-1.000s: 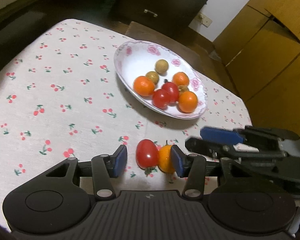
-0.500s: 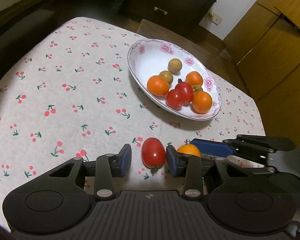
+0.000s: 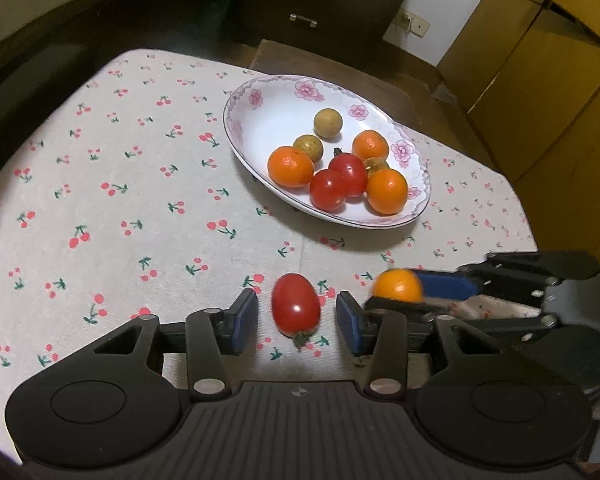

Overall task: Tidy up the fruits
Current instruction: 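Return the right gripper to the cloth and close it on another mandarin, then close the left gripper on the red tomato while the right holds the mandarin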

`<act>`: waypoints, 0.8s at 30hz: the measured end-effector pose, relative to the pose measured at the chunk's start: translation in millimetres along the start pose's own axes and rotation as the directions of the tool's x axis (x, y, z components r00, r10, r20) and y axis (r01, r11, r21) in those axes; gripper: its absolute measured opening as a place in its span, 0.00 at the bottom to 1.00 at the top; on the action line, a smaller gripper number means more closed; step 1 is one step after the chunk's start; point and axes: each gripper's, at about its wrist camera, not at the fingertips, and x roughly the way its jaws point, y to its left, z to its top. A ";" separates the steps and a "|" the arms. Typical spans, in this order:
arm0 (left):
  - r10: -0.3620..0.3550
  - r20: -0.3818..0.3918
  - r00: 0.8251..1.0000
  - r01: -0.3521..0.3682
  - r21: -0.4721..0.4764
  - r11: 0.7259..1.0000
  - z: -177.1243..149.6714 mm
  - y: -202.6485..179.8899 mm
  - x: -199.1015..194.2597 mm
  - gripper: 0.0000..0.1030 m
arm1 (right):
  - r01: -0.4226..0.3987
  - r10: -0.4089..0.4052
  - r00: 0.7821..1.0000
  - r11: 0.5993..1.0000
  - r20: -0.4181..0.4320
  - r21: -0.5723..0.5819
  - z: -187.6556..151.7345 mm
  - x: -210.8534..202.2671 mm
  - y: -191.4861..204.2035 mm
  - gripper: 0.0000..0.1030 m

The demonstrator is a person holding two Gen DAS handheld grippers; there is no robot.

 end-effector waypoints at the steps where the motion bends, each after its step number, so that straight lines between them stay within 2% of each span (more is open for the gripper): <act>1: 0.010 0.002 1.000 -0.010 0.007 1.000 -0.1 -1.0 0.4 0.46 | 0.006 -0.006 1.000 1.000 0.003 0.006 -0.5 -1.4 -2.8 0.24; 8: 0.035 0.003 0.999 -0.035 0.052 0.998 0.9 -10.1 3.8 0.35 | 0.029 -0.030 0.999 0.999 0.035 0.024 4.3 -10.4 -10.2 0.24; 14: 0.093 0.022 0.995 -0.096 0.167 0.981 -3.2 -27.0 3.9 0.34 | 0.040 -0.040 0.998 0.999 0.040 0.012 4.7 -11.5 -8.5 0.24; 20: 0.054 0.004 0.999 -0.054 0.115 0.992 0.2 -18.1 4.4 0.34 | 0.038 -0.039 0.999 0.999 0.027 0.013 2.3 -7.7 -8.6 0.24; 24: 0.084 0.019 0.996 -0.086 0.166 0.982 -4.5 -25.5 6.7 0.34 | 0.042 -0.042 0.999 0.999 0.018 0.007 0.9 -3.2 -7.5 0.24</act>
